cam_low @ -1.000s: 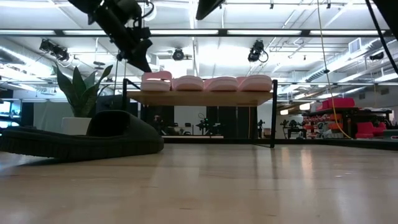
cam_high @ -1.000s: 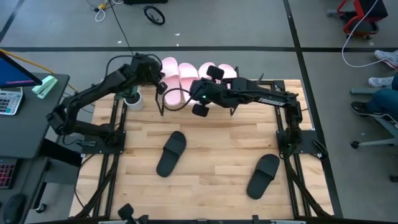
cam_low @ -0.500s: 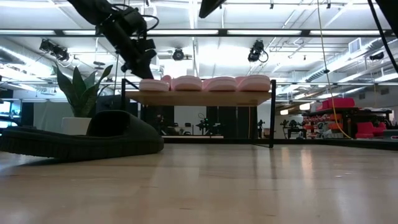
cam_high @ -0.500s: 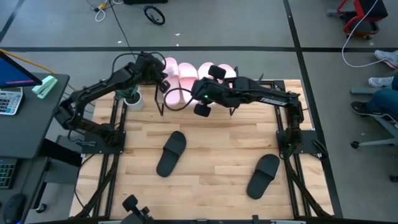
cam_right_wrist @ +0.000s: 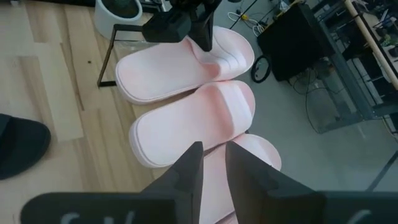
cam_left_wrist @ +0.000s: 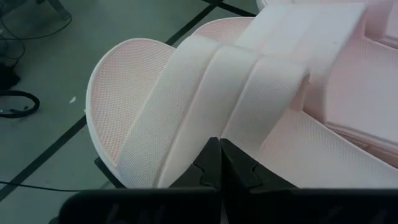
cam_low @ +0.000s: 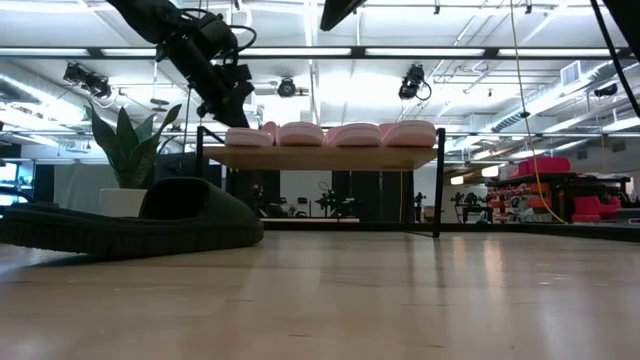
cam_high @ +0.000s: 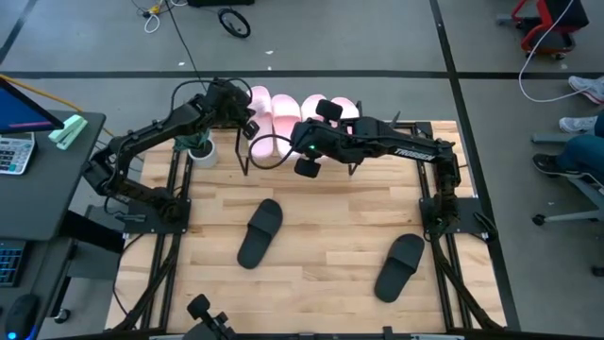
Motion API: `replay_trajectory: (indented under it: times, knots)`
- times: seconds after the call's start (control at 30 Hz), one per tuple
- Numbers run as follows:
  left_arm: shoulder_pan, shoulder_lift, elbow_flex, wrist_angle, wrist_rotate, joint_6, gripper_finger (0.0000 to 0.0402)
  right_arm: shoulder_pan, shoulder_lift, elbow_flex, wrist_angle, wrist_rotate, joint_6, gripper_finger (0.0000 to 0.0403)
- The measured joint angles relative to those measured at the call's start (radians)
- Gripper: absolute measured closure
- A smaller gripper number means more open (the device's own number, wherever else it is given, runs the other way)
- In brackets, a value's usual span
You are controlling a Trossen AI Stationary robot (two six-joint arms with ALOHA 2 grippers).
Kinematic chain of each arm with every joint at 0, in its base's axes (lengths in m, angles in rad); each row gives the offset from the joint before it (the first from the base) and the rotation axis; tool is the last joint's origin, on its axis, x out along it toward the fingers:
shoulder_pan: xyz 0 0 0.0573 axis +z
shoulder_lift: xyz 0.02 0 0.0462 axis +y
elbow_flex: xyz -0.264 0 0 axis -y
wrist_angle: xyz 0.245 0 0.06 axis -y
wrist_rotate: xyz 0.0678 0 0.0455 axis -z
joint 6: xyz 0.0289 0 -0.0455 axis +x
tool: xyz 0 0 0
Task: Pick and place slides into the shelf
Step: Put the pink slides on the shelf
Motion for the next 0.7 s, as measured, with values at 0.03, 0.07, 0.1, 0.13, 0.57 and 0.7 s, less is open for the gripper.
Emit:
replay_trajectory:
  times: [0.03, 0.07, 0.1, 0.13, 0.57, 0.7]
  knots:
    - [0.0, 0.0, 0.0, -0.002, 0.0, 0.0, 0.0402, 0.0, 0.0, 0.0, 0.0, 0.0, 0.0, 0.0328]
    - [0.0, 0.0, 0.0, -0.003, -0.001, 0.002, 0.0402, 0.0, 0.0, 0.0, 0.0, 0.0, 0.0, 0.0328]
    - [0.0, 0.005, 0.0, -0.001, -0.001, 0.012, 0.0401, 0.0, 0.0, 0.0, 0.0, 0.0, -0.001, 0.0328]
    - [0.0, 0.012, 0.0, 0.004, -0.001, 0.03, 0.0401, 0.0, 0.0, 0.0, 0.0, 0.0, -0.002, 0.0328]
    - [0.06, 0.068, -0.002, 0.138, 0.009, -0.009, 0.0401, 0.0, 0.0, 0.0, 0.0, 0.0, -0.034, 0.0328]
    - [0.064, 0.067, 0.002, 0.06, 0.011, -0.025, 0.0401, -0.001, 0.0, 0.0, 0.0, 0.001, -0.036, 0.0328]
